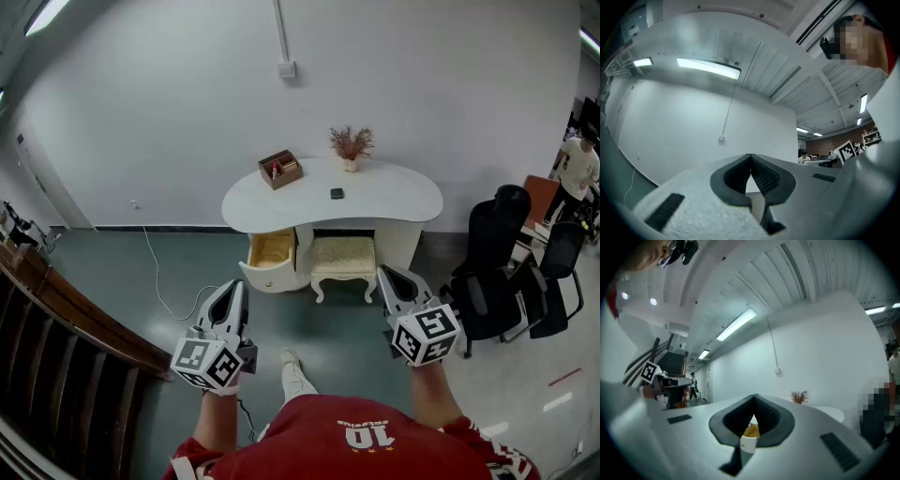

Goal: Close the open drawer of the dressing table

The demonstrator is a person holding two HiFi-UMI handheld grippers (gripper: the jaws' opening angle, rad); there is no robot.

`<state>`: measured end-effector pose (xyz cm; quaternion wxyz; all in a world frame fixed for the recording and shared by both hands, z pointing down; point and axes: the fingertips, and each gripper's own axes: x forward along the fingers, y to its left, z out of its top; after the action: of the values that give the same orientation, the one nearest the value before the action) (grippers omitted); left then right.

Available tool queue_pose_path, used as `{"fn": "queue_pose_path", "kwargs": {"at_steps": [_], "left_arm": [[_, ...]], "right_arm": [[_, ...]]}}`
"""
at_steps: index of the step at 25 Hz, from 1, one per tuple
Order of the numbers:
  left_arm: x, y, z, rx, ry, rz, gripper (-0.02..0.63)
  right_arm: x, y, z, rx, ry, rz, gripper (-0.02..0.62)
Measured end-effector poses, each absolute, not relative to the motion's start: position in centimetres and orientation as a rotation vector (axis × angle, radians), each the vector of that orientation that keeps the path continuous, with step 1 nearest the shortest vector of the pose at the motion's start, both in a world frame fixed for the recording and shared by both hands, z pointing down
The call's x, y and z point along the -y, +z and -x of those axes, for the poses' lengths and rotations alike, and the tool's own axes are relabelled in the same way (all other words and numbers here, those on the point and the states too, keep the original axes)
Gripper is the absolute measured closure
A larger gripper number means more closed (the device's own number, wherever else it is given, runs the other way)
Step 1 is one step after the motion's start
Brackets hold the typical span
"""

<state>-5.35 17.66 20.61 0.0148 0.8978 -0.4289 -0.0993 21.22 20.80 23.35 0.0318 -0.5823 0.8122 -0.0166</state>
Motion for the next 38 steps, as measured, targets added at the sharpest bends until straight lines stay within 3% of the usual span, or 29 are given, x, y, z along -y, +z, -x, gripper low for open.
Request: {"fn": "queue_pose_path", "kwargs": {"at_steps": [22,34,38], "left_arm": [[-18.8,22.5,3.2,1.350,-0.152,-2.897,0.603],[-13.3,24.1,5.7,1.415,-0.104,-2.749,0.603],[-10.0,25.0,6.1,1.514,0.048,-2.826,0.603]], "right_arm": [[-21.9,23.5,-21.7,-2.445,-0.041,1.740,0.603],[-14.8,21.4,-21.2,-2.428,-0.177,1.637,0.603],[-10.7,21.3,-20.7,-2.403,-0.192,1.639,0.603]]}}
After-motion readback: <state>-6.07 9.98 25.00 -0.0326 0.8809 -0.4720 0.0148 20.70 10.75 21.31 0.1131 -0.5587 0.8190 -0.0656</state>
